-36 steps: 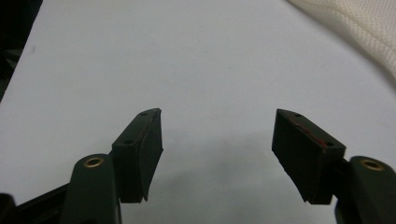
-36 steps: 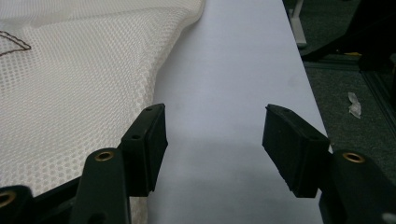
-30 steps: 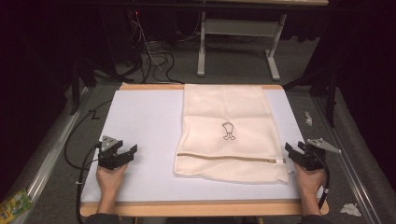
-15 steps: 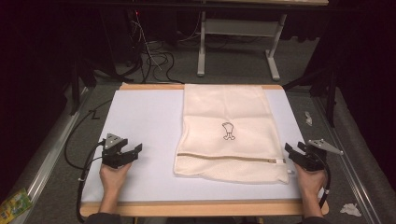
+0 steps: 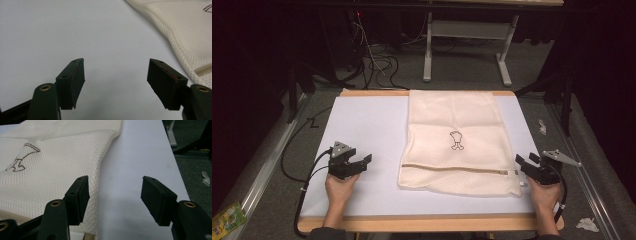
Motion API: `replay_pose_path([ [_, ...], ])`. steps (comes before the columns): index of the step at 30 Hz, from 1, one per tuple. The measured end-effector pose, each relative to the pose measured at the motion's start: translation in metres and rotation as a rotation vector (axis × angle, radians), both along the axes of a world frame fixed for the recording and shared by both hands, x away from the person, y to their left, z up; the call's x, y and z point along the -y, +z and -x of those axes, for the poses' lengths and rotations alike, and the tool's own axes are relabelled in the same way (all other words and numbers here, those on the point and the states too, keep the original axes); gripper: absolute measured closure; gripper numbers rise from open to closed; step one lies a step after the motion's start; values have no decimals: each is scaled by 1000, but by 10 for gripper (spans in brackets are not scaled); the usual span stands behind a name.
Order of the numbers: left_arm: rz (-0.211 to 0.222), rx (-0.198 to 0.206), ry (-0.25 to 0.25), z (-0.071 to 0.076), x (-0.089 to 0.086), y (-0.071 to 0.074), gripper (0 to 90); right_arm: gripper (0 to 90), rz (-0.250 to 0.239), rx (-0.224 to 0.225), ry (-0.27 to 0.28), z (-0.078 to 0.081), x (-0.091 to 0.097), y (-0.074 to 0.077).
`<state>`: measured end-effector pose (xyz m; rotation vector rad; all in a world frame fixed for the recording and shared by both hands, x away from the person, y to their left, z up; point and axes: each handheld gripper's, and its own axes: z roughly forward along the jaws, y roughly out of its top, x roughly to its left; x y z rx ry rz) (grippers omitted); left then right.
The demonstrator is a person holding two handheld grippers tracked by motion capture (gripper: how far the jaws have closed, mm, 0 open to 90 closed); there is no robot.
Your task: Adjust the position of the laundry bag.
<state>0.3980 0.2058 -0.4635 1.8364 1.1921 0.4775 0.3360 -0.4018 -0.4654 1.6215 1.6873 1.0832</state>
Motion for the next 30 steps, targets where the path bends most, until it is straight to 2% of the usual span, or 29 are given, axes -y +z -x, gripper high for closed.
replay_pose_path([
  [9,-5,-19,-62,-3,26,7,296,397,-4,-10,12,3,-4,6],
  [11,10,-24,-76,-4,32,8,294,398,-1,-12,17,2,-5,7],
  [13,0,-26,-88,-5,38,9,290,404,-3,-14,22,2,-6,7],
  [16,12,-35,-106,-6,47,9,289,413,-8,-33,32,0,-9,8],
  [19,2,-35,-117,-7,55,11,287,424,-2,-43,45,-2,-13,9],
  [20,5,-35,-122,-8,58,12,286,427,-2,-46,48,-2,-14,9],
  [21,28,-41,-128,-8,60,13,286,427,0,-53,52,-3,-15,9],
  [24,-1,-42,-139,-9,69,15,281,432,-2,-64,61,-6,-19,10],
  [30,-7,-60,-173,-13,90,18,269,433,3,-100,85,-14,-27,13],
])
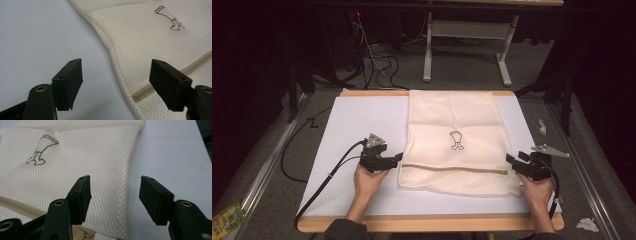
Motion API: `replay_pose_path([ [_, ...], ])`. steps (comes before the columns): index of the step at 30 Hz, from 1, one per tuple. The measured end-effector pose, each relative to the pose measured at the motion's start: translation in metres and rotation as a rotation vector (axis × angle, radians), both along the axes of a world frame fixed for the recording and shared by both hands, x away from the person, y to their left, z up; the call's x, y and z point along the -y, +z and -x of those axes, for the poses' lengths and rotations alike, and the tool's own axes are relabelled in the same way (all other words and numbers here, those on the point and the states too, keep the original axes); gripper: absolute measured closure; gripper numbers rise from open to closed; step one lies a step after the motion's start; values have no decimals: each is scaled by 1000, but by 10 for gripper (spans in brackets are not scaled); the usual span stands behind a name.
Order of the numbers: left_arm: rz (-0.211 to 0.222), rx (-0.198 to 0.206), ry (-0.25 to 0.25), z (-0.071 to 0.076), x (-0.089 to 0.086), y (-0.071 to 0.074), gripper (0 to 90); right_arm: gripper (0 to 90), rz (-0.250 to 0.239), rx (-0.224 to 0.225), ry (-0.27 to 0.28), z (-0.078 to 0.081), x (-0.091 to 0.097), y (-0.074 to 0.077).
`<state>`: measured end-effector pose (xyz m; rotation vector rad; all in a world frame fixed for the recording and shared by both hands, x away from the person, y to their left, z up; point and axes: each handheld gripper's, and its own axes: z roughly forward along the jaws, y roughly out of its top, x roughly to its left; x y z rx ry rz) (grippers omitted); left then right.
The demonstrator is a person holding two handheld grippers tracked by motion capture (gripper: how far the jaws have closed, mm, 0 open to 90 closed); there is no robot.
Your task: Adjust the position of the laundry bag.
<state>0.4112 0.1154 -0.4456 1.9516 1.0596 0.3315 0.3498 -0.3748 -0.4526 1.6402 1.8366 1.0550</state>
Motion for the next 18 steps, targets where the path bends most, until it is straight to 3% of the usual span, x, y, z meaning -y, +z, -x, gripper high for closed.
replay_pose_path([
  [5,10,-31,-6,-6,10,-1,260,428,6,-32,17,-8,-4,0],
  [10,-30,-59,-17,-11,21,-5,254,423,5,-48,8,-14,-5,2],
  [13,-10,-87,-6,-16,23,-8,256,420,3,-61,9,-19,-7,1],
  [16,-36,-103,-8,-19,29,-12,267,422,-29,-82,14,-22,-8,-1],
  [18,-74,-98,-7,-18,37,-13,292,426,-25,-90,16,-24,-8,-3],
])
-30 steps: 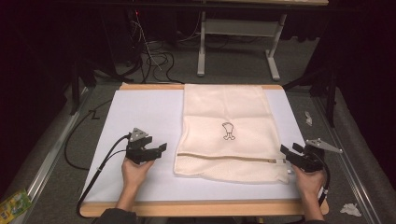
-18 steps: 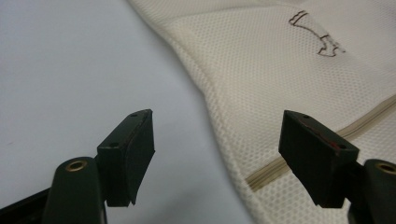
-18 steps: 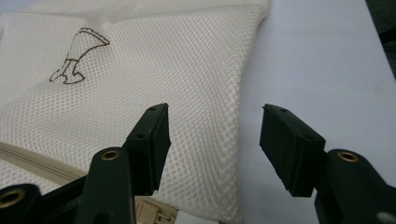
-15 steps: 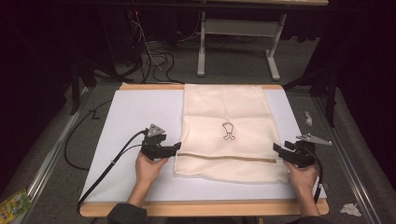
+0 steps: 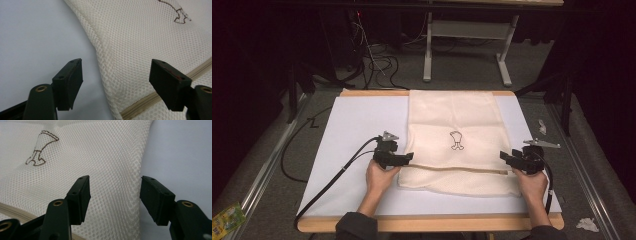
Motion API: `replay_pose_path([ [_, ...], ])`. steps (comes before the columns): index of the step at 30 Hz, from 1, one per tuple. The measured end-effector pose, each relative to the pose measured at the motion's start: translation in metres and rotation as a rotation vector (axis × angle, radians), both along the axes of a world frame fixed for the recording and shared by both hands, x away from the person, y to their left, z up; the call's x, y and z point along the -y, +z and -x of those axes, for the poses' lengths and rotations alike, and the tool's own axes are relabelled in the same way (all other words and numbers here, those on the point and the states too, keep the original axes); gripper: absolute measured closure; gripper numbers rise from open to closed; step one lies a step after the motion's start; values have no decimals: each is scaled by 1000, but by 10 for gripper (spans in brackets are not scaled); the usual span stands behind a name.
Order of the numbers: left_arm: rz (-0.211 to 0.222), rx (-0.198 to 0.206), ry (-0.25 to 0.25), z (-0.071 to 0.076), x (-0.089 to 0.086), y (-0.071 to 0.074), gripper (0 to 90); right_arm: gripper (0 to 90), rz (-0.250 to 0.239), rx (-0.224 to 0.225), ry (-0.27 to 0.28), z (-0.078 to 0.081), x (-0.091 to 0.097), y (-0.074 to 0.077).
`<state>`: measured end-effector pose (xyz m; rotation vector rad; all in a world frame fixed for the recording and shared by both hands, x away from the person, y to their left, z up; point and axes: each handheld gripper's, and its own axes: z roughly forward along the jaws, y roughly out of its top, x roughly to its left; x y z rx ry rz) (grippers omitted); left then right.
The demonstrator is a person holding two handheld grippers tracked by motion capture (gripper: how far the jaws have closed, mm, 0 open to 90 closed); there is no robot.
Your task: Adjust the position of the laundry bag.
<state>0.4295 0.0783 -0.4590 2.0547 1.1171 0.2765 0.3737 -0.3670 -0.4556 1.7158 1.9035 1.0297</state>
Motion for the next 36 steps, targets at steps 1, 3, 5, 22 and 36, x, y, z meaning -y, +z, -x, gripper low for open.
replay_pose_path([
  [1,8,-3,-3,0,3,-1,302,428,0,-2,-1,0,0,0],
  [3,4,-19,-2,-2,8,-4,311,436,7,-9,-8,-1,1,-1],
  [5,-27,-29,2,-4,12,-8,326,453,3,-16,-9,-2,1,-2],
  [22,-43,-44,13,-12,15,-12,584,711,13,-71,20,-8,2,-7],
  [36,-7,-54,-22,-15,7,-2,844,870,59,-120,82,-13,2,3],
])
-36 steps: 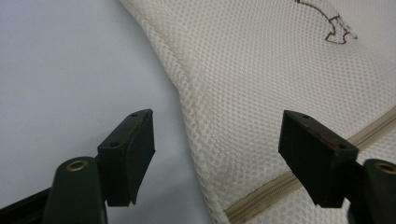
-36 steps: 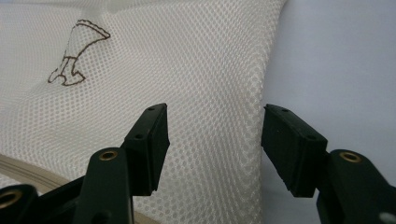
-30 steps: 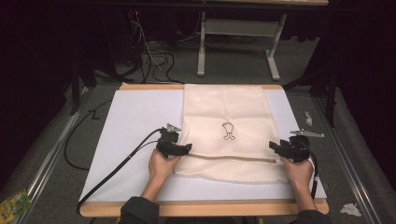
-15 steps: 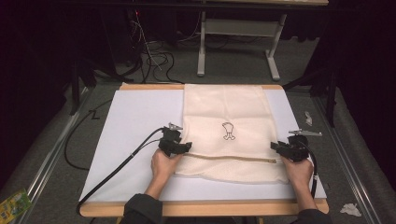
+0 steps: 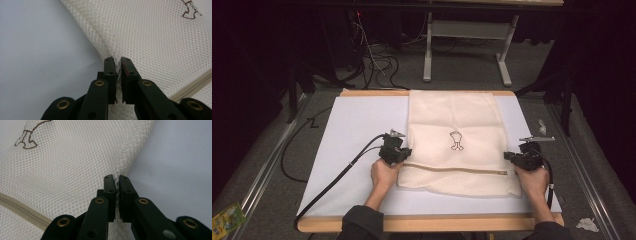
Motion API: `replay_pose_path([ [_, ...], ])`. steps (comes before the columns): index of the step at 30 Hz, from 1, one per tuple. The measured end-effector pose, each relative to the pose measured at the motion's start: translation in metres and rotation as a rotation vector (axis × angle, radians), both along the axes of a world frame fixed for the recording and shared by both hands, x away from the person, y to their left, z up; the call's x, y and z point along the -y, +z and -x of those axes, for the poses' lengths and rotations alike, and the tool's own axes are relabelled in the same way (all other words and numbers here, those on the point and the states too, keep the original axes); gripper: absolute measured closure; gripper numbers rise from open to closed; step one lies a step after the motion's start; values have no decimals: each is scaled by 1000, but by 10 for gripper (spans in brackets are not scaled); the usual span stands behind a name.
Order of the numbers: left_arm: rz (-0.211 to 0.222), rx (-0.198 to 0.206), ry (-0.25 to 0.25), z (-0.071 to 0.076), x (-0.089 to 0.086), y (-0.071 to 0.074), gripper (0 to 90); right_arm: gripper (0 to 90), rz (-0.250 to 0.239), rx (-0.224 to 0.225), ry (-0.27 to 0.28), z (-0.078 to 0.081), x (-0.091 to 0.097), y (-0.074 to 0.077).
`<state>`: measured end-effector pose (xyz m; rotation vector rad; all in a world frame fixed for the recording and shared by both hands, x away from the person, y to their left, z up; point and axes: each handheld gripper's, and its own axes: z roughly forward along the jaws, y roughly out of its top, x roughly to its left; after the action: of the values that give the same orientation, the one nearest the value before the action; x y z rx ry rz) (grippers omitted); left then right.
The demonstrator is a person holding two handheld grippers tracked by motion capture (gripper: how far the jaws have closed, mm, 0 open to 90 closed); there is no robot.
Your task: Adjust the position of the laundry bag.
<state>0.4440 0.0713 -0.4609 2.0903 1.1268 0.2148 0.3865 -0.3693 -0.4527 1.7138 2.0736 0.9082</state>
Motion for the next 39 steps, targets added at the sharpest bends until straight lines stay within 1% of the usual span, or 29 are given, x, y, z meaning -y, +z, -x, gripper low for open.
replay_pose_path([
  [3,7,0,-8,0,-2,3,849,871,10,-17,9,0,-1,2],
  [10,20,16,-18,3,-8,13,854,873,-4,-17,24,-1,-1,7],
  [12,12,25,-15,4,-10,15,854,874,-9,-16,31,-1,-2,8],
  [14,-12,38,-16,5,-11,15,854,874,-18,-16,39,-1,-4,8],
  [16,-15,36,-16,5,-14,15,854,873,-25,-9,47,-1,-6,8],
  [19,2,26,-6,5,-20,15,854,874,-27,-11,56,-2,-10,7],
  [20,3,31,-1,5,-22,14,854,874,-29,-9,59,-3,-11,7],
  [22,7,27,3,6,-26,14,854,874,-40,-3,67,-3,-13,7],
  [25,6,30,6,6,-31,16,854,874,-42,0,77,-3,-18,8],
  [28,7,42,11,9,-35,20,853,874,-40,4,92,-1,-21,10],
  [31,-6,59,9,12,-37,25,853,874,-39,8,109,2,-21,12],
  [34,2,57,14,13,-39,25,854,874,-28,-4,121,3,-23,11],
  [36,-1,56,12,13,-38,25,853,874,-23,-7,119,2,-25,11],
  [39,-4,65,12,15,-39,27,853,875,-27,-8,113,2,-27,11],
])
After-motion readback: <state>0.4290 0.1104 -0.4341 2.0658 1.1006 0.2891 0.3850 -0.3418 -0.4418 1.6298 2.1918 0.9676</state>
